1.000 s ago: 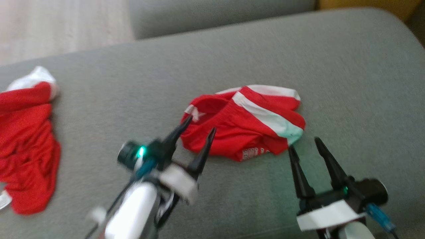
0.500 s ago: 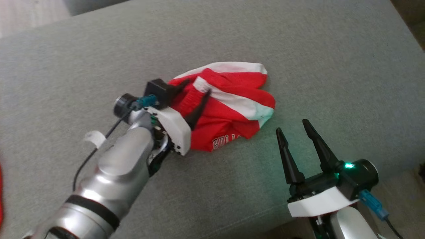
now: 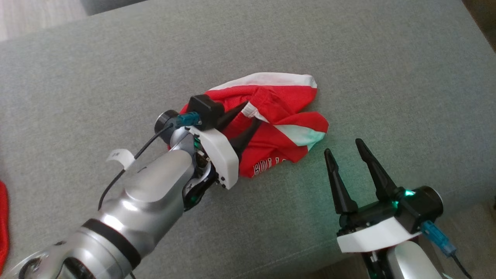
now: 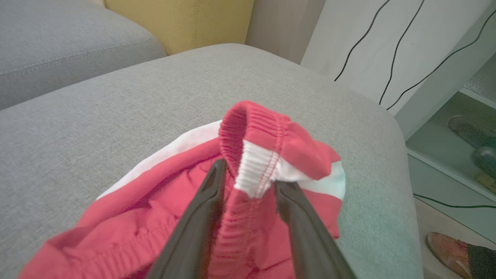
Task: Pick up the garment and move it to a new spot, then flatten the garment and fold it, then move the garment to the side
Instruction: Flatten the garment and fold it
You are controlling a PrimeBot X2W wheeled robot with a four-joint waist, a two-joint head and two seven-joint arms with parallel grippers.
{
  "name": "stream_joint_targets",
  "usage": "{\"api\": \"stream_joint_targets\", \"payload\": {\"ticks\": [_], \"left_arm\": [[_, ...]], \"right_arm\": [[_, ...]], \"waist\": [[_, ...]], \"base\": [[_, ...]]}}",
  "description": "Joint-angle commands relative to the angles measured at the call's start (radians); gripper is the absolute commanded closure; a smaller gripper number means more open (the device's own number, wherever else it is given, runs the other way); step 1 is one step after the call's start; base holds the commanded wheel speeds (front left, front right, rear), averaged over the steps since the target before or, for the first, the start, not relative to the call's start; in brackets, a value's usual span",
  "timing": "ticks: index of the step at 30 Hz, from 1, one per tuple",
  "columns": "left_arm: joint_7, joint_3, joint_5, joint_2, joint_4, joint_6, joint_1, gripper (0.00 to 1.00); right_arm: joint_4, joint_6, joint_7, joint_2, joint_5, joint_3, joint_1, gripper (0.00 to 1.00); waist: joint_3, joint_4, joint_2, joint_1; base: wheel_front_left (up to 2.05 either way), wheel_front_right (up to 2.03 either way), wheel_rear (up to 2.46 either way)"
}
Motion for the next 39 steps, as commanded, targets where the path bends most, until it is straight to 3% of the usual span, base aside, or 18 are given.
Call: {"api": "stream_joint_targets", "payload": {"ticks": [1, 3, 4, 5, 16, 25, 30, 34, 39], "left_arm": [[-0.012, 0.008, -0.016, 0.022, -0.034, 0.000, -0.050, 0.40], [-0.014, -0.025, -0.026, 0.034, -0.049, 0.000, -0.055, 0.64], [-0.014, -0.043, -0.033, 0.039, -0.060, 0.000, -0.056, 0.91], [-0.014, -0.059, -0.044, 0.043, -0.073, 0.000, -0.057, 1.00], [0.032, -0.138, -0.242, 0.075, -0.335, 0.000, -0.215, 1.00], [0.053, -0.052, -0.446, 0.109, -0.394, 0.000, -0.391, 1.00], [0.054, -0.088, -0.482, 0.147, -0.362, 0.009, -0.257, 1.00], [0.027, -0.117, -0.508, 0.173, -0.337, 0.044, -0.074, 1.00], [0.003, -0.128, -0.533, 0.159, -0.238, 0.057, 0.088, 1.00]], "right_arm": [[-0.027, 0.007, -0.004, -0.005, 0.005, 0.021, -0.004, 0.00], [-0.025, 0.007, -0.004, -0.005, 0.007, 0.021, -0.004, 0.00], [-0.025, 0.007, -0.004, -0.005, 0.007, 0.021, -0.003, 0.00], [-0.024, 0.007, -0.004, -0.005, 0.009, 0.020, -0.003, 0.00], [-0.020, 0.007, -0.004, -0.005, 0.038, 0.025, -0.007, 0.00], [-0.023, 0.007, -0.004, -0.005, 0.053, 0.011, 0.017, 0.00], [-0.037, 0.007, -0.004, -0.005, 0.048, 0.001, 0.021, 0.00], [-0.048, 0.007, -0.004, -0.005, 0.045, -0.001, 0.015, 0.00], [-0.035, 0.007, -0.004, -0.005, 0.027, -0.001, -0.001, 0.00]], "waist": [[-0.008, 0.007, 0.0000, 0.0000], [-0.016, 0.012, 0.0000, 0.0000], [-0.022, 0.013, 0.0000, 0.0000], [-0.027, 0.015, 0.0000, 0.0000], [-0.108, -0.002, 0.0000, 0.0000], [-0.173, -0.001, 0.0000, 0.0000], [-0.146, 0.036, 0.0000, 0.0000], [-0.091, 0.064, 0.0000, 0.0000], [-0.046, 0.100, 0.0000, 0.0000]], "base": [[0.00, 0.00, 0.00], [0.00, 0.00, 0.00], [0.00, 0.00, 0.00], [0.00, 0.00, 0.00], [0.00, 0.00, 0.00], [0.00, 0.00, 0.00], [0.00, 0.00, 0.00], [0.00, 0.00, 0.00], [0.00, 0.00, 0.00]]}}
